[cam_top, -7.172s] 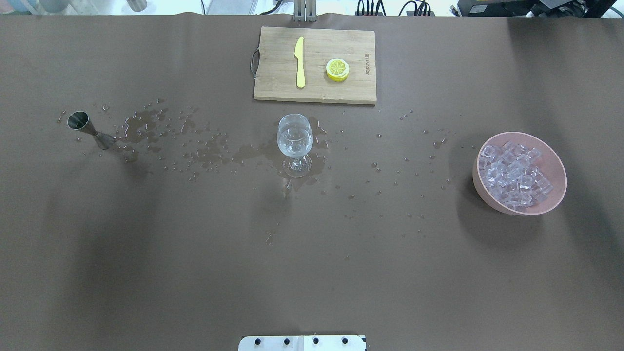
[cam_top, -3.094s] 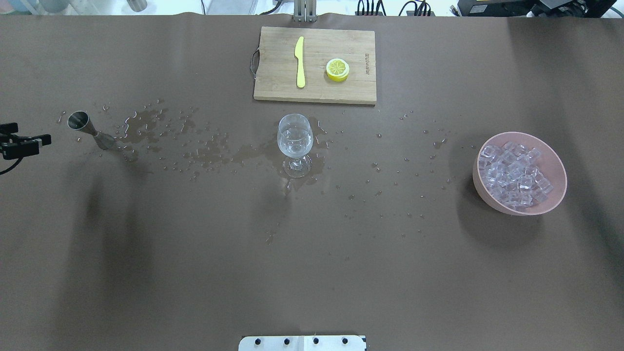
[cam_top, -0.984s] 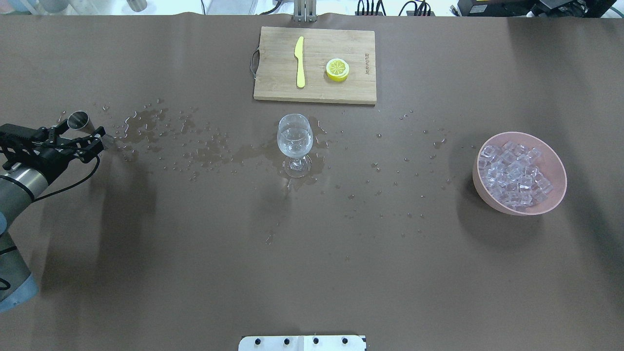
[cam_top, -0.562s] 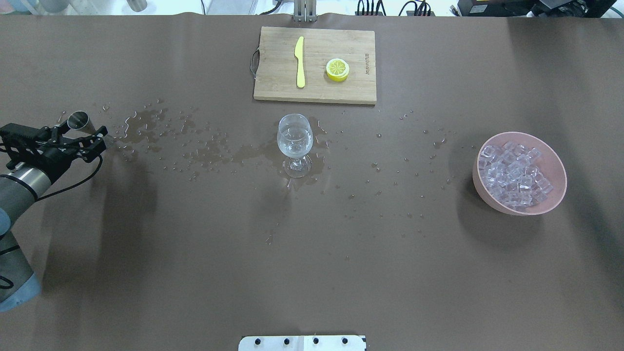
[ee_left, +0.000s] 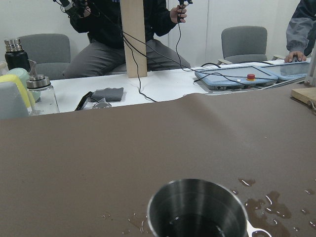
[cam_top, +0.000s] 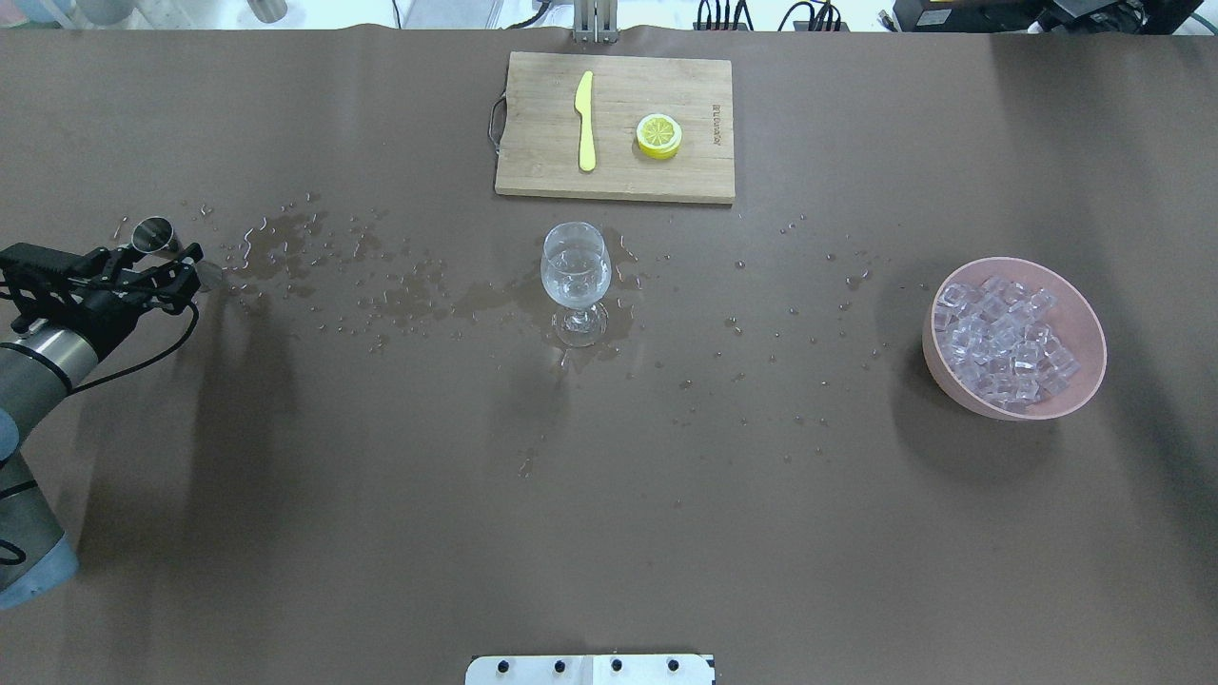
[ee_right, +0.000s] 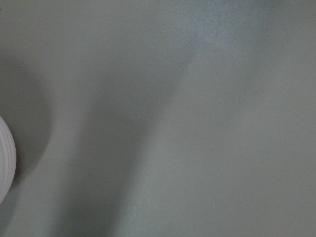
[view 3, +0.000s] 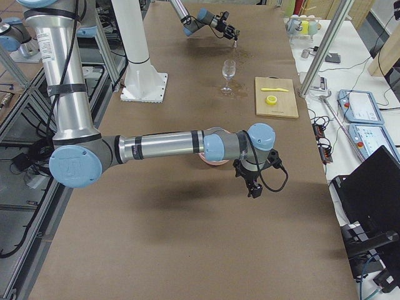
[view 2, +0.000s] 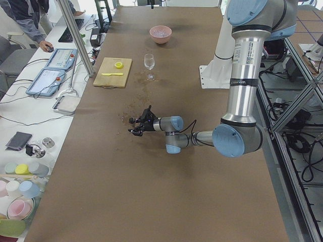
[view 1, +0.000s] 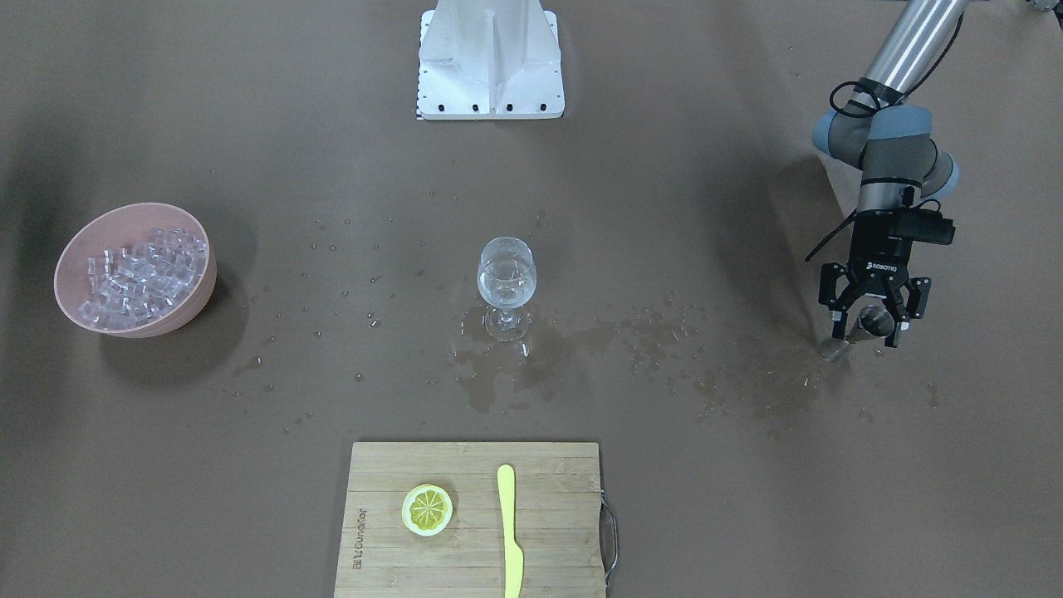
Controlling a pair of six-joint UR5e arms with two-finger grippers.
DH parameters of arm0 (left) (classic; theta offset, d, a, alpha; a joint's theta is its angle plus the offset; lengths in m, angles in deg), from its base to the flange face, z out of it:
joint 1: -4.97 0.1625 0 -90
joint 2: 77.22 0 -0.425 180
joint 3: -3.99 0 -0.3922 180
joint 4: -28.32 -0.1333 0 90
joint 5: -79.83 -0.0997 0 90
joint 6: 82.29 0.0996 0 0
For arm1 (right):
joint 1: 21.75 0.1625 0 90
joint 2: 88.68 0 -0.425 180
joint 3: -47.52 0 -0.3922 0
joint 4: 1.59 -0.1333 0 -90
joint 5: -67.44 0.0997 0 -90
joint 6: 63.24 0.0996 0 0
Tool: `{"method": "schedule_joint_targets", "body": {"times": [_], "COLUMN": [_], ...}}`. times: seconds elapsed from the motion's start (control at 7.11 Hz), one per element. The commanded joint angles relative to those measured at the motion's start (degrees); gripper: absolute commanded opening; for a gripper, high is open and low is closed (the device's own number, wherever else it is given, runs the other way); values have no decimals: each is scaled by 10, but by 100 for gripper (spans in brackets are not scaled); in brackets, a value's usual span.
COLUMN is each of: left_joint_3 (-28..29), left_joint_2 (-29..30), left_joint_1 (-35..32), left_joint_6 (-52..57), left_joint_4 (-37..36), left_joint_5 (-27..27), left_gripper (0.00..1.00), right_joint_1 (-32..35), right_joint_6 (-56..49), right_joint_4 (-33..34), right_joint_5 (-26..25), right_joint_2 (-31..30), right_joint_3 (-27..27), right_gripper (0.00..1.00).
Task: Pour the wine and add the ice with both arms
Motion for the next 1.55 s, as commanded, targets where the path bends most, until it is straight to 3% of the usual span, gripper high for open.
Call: {"method": "schedule_joint_targets", "body": {"times": [0.0,0.42,0.56,0.84,1.27,1.41], "left_joint_3": [-8,-81,-105,-203,-225,-239], "left_joint_2": [0,8,50,89,165,175], "left_joint_1": [0,0,0,3,19,33], "left_joint_6": [0,60,61,51,70,118], "left_joint_4": [-4,-19,-60,-210,-354,-370], "left_joint_5": [1,70,71,70,66,65], "left_gripper": [0,0,0,0,0,0], "right_joint_1": [0,0,0,0,-1,0], "right_joint_6": [1,2,1,2,1,1], "right_joint_4": [0,0,0,0,0,0], "right_joint_5": [1,1,1,1,2,7], "right_joint_2": [0,0,0,0,1,1], "right_joint_3": [1,-4,-5,-5,-7,-6], "right_gripper": [100,100,100,100,100,100]}}
